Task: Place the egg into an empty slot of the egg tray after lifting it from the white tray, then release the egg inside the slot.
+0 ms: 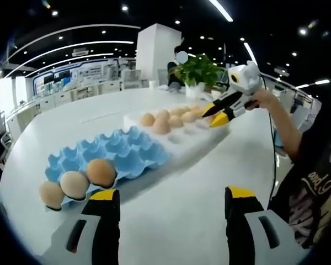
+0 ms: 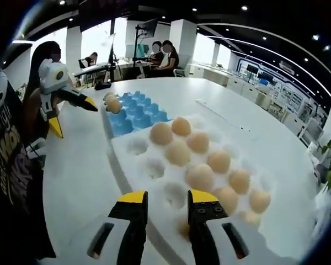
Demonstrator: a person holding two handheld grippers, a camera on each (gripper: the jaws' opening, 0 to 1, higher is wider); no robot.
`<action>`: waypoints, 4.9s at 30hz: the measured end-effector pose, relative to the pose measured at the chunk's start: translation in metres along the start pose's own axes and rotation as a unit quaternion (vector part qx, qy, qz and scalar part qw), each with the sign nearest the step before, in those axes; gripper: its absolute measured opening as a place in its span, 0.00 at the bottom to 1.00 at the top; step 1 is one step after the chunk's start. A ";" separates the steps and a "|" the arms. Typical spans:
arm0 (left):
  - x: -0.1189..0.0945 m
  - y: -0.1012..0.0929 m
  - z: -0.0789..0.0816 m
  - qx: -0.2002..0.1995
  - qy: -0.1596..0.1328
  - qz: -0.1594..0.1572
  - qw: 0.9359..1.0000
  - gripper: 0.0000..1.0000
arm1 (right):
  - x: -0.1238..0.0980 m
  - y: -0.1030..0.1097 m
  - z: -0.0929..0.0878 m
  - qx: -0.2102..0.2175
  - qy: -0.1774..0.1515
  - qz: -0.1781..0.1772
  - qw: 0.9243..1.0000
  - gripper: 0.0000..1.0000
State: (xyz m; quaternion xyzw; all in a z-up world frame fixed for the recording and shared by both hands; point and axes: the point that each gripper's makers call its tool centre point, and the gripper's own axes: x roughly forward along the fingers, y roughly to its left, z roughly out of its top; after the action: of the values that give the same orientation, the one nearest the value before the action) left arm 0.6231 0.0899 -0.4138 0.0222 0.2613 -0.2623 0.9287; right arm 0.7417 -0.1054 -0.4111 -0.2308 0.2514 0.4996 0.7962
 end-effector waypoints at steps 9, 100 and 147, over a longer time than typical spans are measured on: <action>0.001 -0.003 -0.001 0.001 0.002 -0.003 1.000 0.79 | -0.005 -0.003 -0.005 0.007 -0.001 -0.010 1.000 0.30; 0.000 -0.006 -0.010 -0.003 0.006 -0.006 1.000 0.78 | -0.009 -0.026 -0.042 0.012 0.116 0.076 0.990 0.28; -0.002 -0.004 -0.014 -0.008 0.006 -0.005 1.000 0.78 | -0.018 -0.018 -0.006 0.035 -0.001 0.027 0.999 0.27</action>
State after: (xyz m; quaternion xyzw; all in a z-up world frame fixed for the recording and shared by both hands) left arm 0.6131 0.0900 -0.4251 0.0150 0.2693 -0.2646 0.9259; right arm 0.7510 -0.1282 -0.4023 -0.1955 0.2739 0.5119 0.7904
